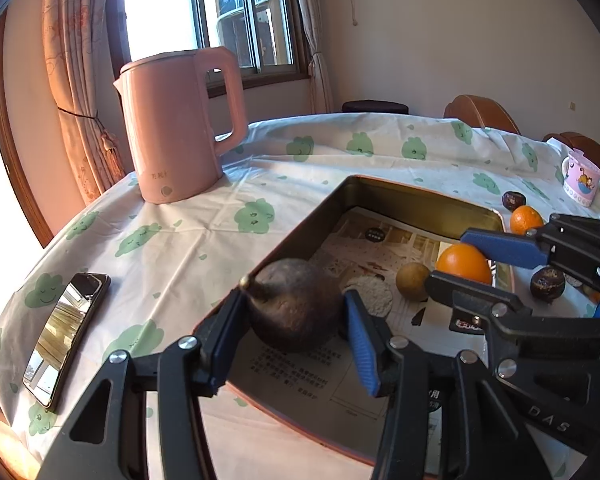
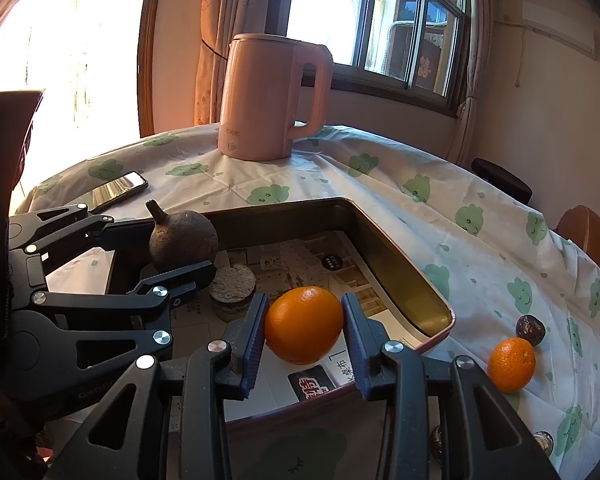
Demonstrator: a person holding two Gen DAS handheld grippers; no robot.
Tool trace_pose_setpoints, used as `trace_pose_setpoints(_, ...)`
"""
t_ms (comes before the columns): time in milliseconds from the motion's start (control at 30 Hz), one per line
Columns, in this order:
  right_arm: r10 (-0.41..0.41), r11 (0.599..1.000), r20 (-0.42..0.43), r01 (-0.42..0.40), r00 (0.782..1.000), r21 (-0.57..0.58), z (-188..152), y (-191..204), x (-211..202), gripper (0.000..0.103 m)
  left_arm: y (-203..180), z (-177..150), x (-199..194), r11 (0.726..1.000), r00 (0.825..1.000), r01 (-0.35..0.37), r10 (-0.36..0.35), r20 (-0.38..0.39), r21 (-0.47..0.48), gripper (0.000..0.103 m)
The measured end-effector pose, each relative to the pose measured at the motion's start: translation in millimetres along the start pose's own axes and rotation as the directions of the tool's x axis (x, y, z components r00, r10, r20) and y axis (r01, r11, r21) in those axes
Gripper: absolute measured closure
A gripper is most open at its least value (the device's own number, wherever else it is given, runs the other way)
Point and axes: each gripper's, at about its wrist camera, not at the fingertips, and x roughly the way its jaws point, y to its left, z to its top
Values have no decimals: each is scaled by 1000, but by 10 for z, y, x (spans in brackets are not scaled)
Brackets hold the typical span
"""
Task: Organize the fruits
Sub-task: 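Lower and release the orange into the tin with right gripper while left gripper releases the brown fruit, then move both grippers back toward the remaining fruits on the cloth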
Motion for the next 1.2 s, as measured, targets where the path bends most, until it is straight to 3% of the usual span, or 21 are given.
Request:
trace_pose_setpoints(500, -27, 999, 27, 26, 999, 31, -6, -64, -61, 49, 29, 0, -52, 1000, 1000, -12, 13, 19, -4, 47)
trace_pose_setpoints(833, -59, 995, 103, 50, 993, 87, -61, -177, -268, 46, -41, 0, -233, 1000, 998, 14, -13, 67, -8, 29)
trace_pose_setpoints(1033, -134, 987, 128, 121, 983, 101, -328, -405, -752, 46, -275, 27, -432, 996, 989, 85, -86, 119, 8, 26)
trace_pose_setpoints(1200, -258, 951, 69, 241, 964, 192, -757, -873, -1177, 40, -606, 31, -542, 988, 979, 142, -149, 136, 64, 26)
